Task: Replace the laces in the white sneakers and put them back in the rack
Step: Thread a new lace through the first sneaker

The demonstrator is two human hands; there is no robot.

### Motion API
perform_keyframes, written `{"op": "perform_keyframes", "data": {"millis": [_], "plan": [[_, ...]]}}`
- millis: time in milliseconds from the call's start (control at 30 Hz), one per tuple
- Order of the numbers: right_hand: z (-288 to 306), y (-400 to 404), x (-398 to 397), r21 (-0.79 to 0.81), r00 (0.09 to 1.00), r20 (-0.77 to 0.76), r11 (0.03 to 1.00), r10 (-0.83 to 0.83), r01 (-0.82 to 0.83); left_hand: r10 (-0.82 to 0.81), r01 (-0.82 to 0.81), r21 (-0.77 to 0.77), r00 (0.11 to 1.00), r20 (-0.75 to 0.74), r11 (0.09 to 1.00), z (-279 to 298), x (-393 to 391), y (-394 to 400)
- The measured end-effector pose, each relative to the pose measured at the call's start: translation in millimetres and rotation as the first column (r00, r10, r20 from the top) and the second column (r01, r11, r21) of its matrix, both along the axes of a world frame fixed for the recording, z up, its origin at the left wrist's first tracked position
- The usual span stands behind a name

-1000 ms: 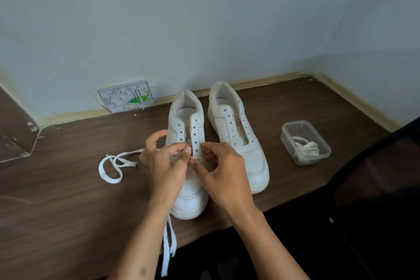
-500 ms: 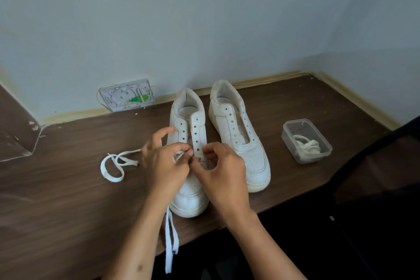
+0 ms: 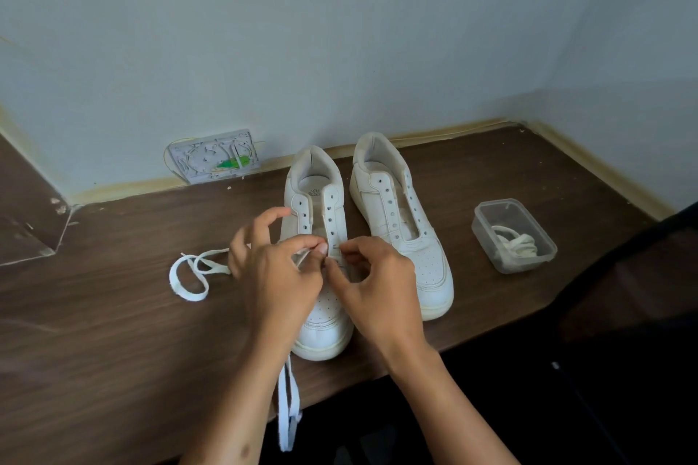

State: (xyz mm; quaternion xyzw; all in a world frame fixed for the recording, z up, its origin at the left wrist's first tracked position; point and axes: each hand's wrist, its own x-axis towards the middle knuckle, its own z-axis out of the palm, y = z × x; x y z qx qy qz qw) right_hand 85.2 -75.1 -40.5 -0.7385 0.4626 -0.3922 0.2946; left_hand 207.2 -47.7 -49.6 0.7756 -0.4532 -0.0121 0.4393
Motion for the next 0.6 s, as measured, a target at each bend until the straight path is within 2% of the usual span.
{"op": "perform_keyframes", "data": {"millis": [67,200,300,367,467,533,600], "plan": [[-0.3,-0.2,-0.6,0.001,1.0,0.017,1.0,0.0,0.0,-0.01,0.012,-0.029,0.998,0.066,1.0,-1.2,1.6,-0.9],[1.1,-5.0,-3.9,0.076,0.993,0.11,0.996,0.037,-0.045,-0.149,0.15,-0.015,0.988,0.025,0.989,0.0,15.5,-3.1],[0.2,-5.3,-1.0,-0.022,0.998,0.053,0.999,0.029,-0.027,-0.257,0.256,0.014,0.965,0.061,0.967,-0.3,22.2,0.0],[0.5,-5.7,1.6,-0.073,0.998,0.026,0.996,0.05,-0.048,-0.314,0.314,0.0,0.949,0.038,0.949,1.7,26.2,2.1],[5.2,-8.1,0.7,-0.077,0.994,0.066,0.994,0.085,-0.08,-0.367,0.357,-0.122,0.928,-0.071,0.926,7.6,39.3,7.4],[11.6,-13.4,-6.3,-0.062,0.987,0.157,0.998,0.023,-0.013,-0.378,0.36,-0.149,0.918,-0.118,0.921,10.0,50.9,12.5],[18.5,-24.0,-19.8,-0.068,0.959,0.25,0.986,-0.131,0.152,-0.361,0.355,-0.077,0.929,-0.085,0.932,10.0,60.1,17.4]]}}
